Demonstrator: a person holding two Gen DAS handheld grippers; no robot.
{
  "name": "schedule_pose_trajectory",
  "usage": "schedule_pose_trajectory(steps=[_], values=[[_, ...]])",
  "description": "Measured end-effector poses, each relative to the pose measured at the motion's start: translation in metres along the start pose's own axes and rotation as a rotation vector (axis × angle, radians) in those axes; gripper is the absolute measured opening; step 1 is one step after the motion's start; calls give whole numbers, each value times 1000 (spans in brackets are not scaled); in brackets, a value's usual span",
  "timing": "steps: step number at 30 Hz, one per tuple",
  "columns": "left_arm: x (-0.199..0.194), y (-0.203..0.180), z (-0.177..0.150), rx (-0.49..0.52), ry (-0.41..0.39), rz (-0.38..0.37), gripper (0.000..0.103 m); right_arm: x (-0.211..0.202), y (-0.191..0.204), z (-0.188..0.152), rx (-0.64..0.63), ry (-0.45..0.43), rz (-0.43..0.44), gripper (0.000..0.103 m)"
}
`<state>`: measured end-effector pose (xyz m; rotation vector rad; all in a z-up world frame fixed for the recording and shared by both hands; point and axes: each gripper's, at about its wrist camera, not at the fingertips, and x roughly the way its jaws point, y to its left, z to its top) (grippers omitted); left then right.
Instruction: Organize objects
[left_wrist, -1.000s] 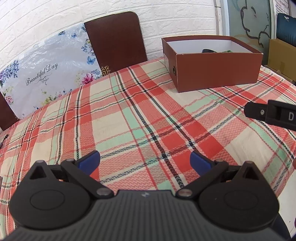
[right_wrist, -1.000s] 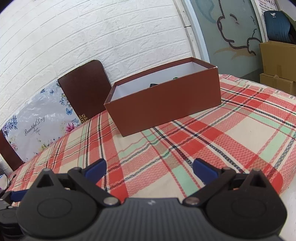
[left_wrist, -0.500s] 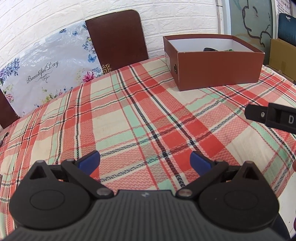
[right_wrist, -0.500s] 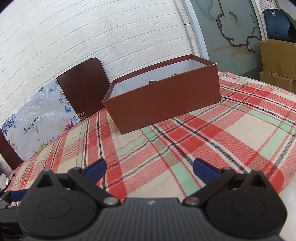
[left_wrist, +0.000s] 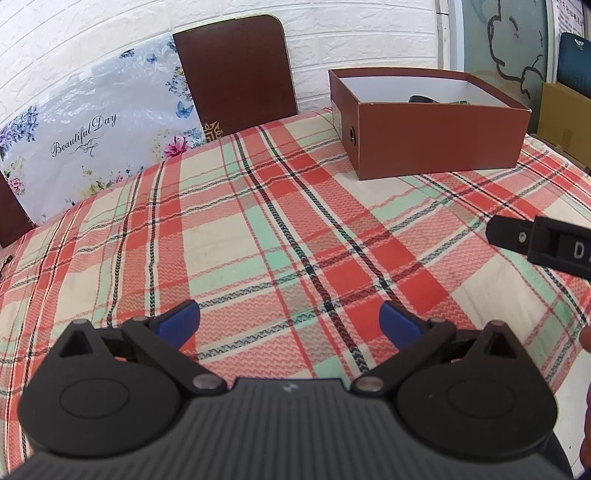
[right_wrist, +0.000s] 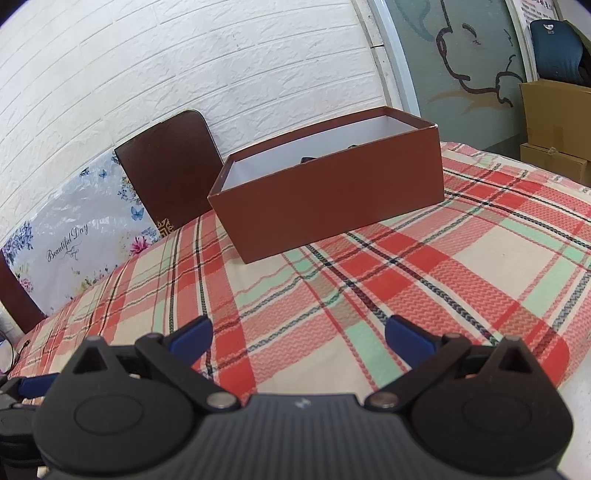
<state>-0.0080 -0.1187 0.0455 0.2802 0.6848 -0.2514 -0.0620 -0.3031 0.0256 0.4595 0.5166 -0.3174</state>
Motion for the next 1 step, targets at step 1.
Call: schedule_pose_trajectory(steps=[1], values=[[0,0,0,1,0,-2,103,0,0,0,-1,0,-1,103]])
